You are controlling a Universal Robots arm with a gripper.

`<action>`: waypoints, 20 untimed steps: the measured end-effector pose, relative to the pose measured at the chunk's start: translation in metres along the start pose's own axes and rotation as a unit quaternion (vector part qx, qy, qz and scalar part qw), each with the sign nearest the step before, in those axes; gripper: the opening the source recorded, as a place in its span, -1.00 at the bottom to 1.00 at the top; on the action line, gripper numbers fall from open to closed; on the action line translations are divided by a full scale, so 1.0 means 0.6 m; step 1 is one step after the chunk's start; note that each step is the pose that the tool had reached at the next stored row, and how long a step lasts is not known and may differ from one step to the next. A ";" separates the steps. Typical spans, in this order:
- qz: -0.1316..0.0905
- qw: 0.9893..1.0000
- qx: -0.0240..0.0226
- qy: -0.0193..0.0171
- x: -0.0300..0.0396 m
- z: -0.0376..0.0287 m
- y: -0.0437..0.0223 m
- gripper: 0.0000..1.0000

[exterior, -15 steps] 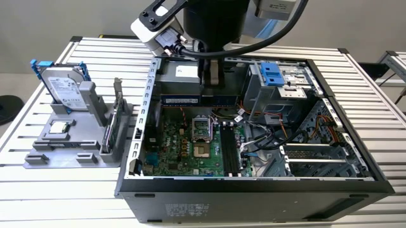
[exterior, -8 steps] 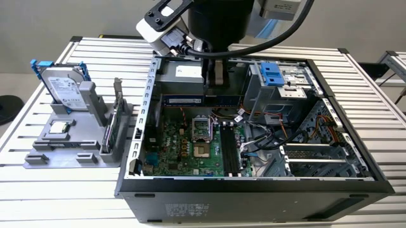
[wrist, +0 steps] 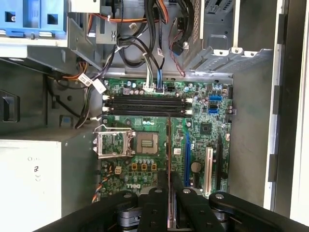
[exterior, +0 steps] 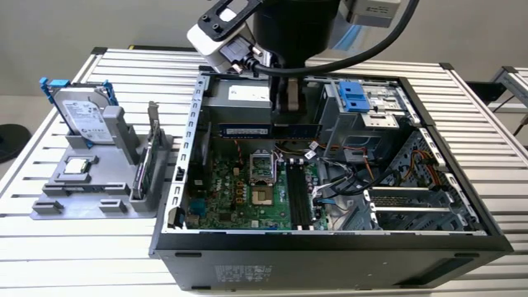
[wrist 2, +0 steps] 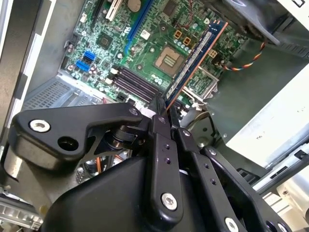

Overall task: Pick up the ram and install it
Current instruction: 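Pick up the ram and move it above insertion slot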

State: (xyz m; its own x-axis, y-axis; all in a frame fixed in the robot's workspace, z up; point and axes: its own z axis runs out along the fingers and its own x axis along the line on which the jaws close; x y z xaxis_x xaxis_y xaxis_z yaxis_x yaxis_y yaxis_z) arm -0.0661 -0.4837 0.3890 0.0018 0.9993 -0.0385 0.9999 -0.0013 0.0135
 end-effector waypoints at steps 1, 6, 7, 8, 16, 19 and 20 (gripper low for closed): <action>0.001 1.000 0.000 0.000 0.000 0.000 0.001 -1.00; 0.004 1.000 0.000 0.000 0.000 0.000 0.008 -1.00; 0.004 1.000 0.000 0.000 0.000 0.000 0.009 -1.00; 0.004 1.000 0.000 0.000 0.000 0.000 0.010 -1.00; 0.004 1.000 0.000 0.000 0.000 0.000 0.020 -1.00; 0.004 1.000 0.000 0.000 0.000 0.000 0.023 -1.00; 0.004 1.000 0.000 0.000 0.000 0.000 0.024 -1.00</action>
State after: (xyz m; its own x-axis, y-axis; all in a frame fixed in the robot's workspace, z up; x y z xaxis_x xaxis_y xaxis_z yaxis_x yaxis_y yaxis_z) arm -0.0515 -0.4837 0.3890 0.0089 0.9992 -0.0386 0.9999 -0.0084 0.0135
